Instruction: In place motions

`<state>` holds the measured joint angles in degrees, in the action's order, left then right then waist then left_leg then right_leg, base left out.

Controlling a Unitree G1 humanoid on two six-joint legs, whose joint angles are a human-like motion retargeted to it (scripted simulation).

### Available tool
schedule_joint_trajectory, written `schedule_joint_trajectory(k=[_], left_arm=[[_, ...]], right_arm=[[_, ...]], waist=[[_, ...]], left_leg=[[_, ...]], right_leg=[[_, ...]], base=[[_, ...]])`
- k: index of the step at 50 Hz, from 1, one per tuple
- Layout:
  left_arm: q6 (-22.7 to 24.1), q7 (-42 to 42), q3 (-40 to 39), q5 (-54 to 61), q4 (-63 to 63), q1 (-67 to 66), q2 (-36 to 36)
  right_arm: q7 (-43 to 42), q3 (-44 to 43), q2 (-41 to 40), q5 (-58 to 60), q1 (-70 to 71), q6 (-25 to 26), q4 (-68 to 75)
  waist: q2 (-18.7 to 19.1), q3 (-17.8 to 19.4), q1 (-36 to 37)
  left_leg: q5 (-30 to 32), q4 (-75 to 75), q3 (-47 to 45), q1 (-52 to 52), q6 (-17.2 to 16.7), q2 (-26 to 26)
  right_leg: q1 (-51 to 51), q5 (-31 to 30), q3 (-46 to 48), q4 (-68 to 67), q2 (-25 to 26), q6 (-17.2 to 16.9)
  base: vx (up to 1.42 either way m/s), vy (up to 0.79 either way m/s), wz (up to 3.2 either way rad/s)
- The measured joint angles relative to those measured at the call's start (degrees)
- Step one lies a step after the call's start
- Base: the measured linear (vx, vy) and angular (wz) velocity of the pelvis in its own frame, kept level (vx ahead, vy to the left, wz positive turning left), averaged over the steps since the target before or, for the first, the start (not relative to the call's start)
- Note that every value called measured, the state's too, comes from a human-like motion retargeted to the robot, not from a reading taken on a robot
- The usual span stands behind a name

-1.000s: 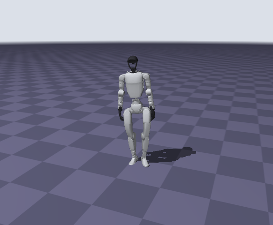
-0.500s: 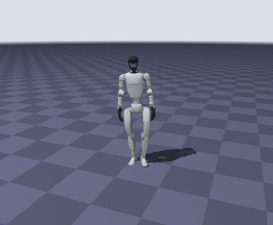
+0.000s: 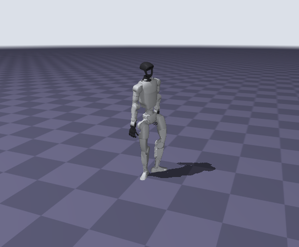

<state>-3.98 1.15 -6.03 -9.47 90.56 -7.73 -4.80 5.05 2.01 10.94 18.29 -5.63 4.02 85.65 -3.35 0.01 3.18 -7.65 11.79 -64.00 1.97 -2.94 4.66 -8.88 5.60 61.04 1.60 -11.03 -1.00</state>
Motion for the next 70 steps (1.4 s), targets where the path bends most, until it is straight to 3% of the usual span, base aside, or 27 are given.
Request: schedule_joint_trajectory(k=[4,7,10,16,20,22,26,27,28,31,35,40,42,47,52,60,70], left_arm=[[-1.1,-2.2,-1.7,-0.4,0.7,-1.9,0.4],[-2.7,-5.0,-2.9,-1.6,0.0,-3.2,1.6],[-5.2,-7.9,-5.3,-2.0,-0.9,-3.0,2.9],[-5.9,-9.9,-6.2,-0.3,-2.4,-1.4,3.2],[-5.6,-7.2,-5.0,-0.2,-3.6,0.4,2.7],[-4.9,-5.8,-4.3,-0.6,-4.0,1.1,2.5],[-2.0,0.4,-1.6,-2.6,-3.3,3.7,1.5],[-1.3,2.1,-0.6,-3.0,-3.2,4.3,1.1],[-0.7,3.7,0.5,-3.4,-3.3,4.7,0.8],[-0.2,6.5,3.1,-5.6,-3.9,5.7,-0.3],[-0.3,4.9,4.0,-7.4,-5.0,6.4,-1.1],[-0.3,4.9,2.2,-6.6,-5.1,7.3,-1.3],[-0.3,5.4,1.1,-6.6,-5.0,7.0,-1.5],[-1.3,4.9,2.2,-7.7,-2.7,5.5,-0.4],[0.3,4.3,3.2,-4.5,-2.2,3.9,0.0],[-1.7,1.4,2.8,-6.9,-0.7,3.6,-0.1],[-1.7,2.1,4.6,-6.1,-1.6,5.5,-1.8]], right_arm=[[0.4,-0.3,-0.3,-0.5,0.2,-0.8,-2.9],[0.9,-0.3,0.4,-0.9,0.1,-1.3,-4.4],[0.3,-0.4,0.6,-1.7,0.8,-0.8,-5.1],[1.1,-2.6,0.9,-3.8,0.7,-1.3,-3.9],[0.4,-3.0,1.5,-2.7,0.8,-0.8,-2.8],[0.1,-2.6,1.7,-2.5,0.7,-0.6,-2.5],[-0.3,-3.2,2.1,-2.7,0.7,-0.4,-3.4],[-0.7,-3.3,2.1,-3.0,0.7,-0.5,-3.9],[-1.1,-3.3,2.0,-3.2,0.6,-0.6,-4.4],[-2.8,-3.0,1.2,-3.7,0.5,-0.9,-5.5],[-3.0,-1.8,0.1,-4.3,0.6,-1.5,-6.1],[-2.0,0.2,-0.5,-3.0,1.1,-2.4,-4.8],[-1.9,1.2,-0.8,-2.5,0.6,-2.6,-3.8],[0.7,-2.3,-1.5,-0.5,-1.3,-2.0,-0.9],[-0.4,-1.7,-1.6,-0.9,-1.2,-2.8,-3.4],[0.8,-1.2,-1.6,-3.1,0.7,-3.4,-6.4],[2.7,0.0,-1.0,-1.8,0.8,-4.3,-12.4]], waist=[[1.6,-0.9,1.5],[2.7,-1.7,3.5],[2.6,-2.0,4.0],[2.0,-4.0,6.6],[2.6,-3.9,7.1],[4.3,-4.2,5.7],[9.3,-3.5,3.2],[9.8,-3.1,2.6],[9.5,-2.9,1.8],[8.9,-2.5,-0.6],[7.8,-1.6,-3.8],[2.3,0.8,-8.9],[1.2,1.0,-8.7],[0.0,-1.4,-0.3],[-0.4,-0.9,0.0],[-0.1,-1.6,-0.8],[-1.0,-0.6,0.3]], left_leg=[[1.3,-4.8,5.8,0.9,-1.5,-1.3],[-1.2,-9.5,8.3,1.5,0.0,-4.0],[-1.7,-10.8,11.7,0.9,0.0,-5.0],[-4.4,-11.5,16.5,-0.4,0.1,-6.8],[-5.8,-11.6,18.4,-0.3,0.2,-6.7],[-6.2,-11.3,19.4,-0.3,0.2,-5.3],[-7.0,-9.4,23.0,-1.1,-0.2,-0.2],[-7.2,-9.2,23.5,-1.3,-0.1,0.1],[-7.2,-9.2,24.2,-1.6,0.2,-0.5],[-7.0,-9.4,26.0,-2.9,1.2,-1.5],[-6.3,-9.4,28.3,-4.2,2.0,-2.1],[-5.3,-10.0,32.5,-2.7,3.1,-7.9],[-5.1,-10.5,32.9,-1.2,2.8,-8.5],[-4.3,-9.9,34.7,-1.2,1.6,-9.0],[-3.7,-9.8,35.9,-0.4,1.2,-8.9],[-3.0,-9.9,36.5,-0.7,0.3,-8.2],[-1.5,1.5,36.0,-4.3,-4.5,-6.2]], right_leg=[[-1.6,0.9,3.1,-1.6,1.8,-0.4],[-2.9,0.8,4.5,-2.2,2.8,-0.8],[-4.1,0.1,5.8,-1.9,2.8,-1.7],[-5.5,-1.4,9.5,-2.5,2.4,-3.3],[-7.1,-4.9,10.9,-5.4,1.6,-2.8],[-7.5,-9.2,11.1,-8.6,1.1,-1.0],[-3.1,-16.9,1.5,-25.5,-4.9,6.1],[-0.4,-17.6,-3.5,-30.4,-6.9,6.9],[3.0,-17.7,-9.9,-33.6,-7.9,5.4],[10.4,-14.5,-24.6,-35.2,-4.6,1.2],[13.0,-9.6,-31.9,-25.3,1.3,-1.3],[12.2,-6.0,-42.0,-8.9,5.5,-7.6],[10.8,-3.8,-41.5,-5.5,7.0,-2.3],[9.3,-3.6,-40.5,-6.1,4.7,-7.0],[7.3,-2.7,-37.8,-4.7,5.6,-5.8],[6.9,-1.8,-35.8,-4.4,6.0,-5.5],[10.3,-3.3,-40.9,-6.4,4.7,-6.1]], base=[[0.13,0.15,0.71],[0.17,0.2,0.28],[0.1,0.2,0.5],[0.15,0.19,0.66],[0.15,0.22,0.75],[0.16,0.19,1.06],[0.13,0.19,1.0],[0.05,0.1,0.87],[0.05,0.07,0.95],[0.04,0.01,0.97],[-0.01,-0.09,0.97],[0.04,-0.14,1.27],[0.14,-0.15,0.52],[0.23,-0.12,0.13],[0.03,-0.13,0.33],[-0.01,-0.09,0.19],[-0.04,-0.06,-0.41]])
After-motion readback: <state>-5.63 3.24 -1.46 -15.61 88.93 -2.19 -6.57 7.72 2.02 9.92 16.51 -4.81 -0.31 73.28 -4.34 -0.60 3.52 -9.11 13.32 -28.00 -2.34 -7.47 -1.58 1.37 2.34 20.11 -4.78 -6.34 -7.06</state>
